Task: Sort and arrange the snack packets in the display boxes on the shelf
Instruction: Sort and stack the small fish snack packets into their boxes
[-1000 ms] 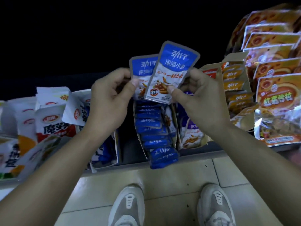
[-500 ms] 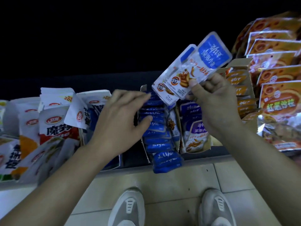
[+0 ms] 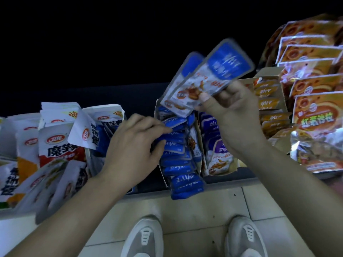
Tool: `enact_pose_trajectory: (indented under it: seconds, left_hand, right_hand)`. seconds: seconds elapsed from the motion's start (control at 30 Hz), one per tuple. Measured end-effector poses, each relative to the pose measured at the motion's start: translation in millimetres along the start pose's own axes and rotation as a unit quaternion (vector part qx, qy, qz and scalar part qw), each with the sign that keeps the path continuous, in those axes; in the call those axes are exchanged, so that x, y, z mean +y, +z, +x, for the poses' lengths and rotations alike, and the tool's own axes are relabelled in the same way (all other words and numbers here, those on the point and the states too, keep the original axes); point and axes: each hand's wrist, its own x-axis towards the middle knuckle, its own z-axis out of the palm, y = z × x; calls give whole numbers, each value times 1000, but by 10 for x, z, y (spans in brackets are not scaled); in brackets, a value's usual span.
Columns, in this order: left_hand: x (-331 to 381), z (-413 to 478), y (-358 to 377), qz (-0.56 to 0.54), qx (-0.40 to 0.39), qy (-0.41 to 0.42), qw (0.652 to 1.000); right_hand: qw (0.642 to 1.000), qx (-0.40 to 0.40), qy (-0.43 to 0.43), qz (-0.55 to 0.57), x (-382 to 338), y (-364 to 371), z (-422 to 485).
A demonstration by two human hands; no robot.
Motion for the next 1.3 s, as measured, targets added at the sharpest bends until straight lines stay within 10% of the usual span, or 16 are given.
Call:
enact_pose_trajectory:
  seconds: [0.5,1.3]
  left_hand:
    - [74,158,-190,-223,149,-105,958]
    - [79,374,-96,-133,113,-36,984]
  right_hand:
    - [967,-70,-64,-236,298,102,60]
    - [948,-20,70,-311,229,26,-2]
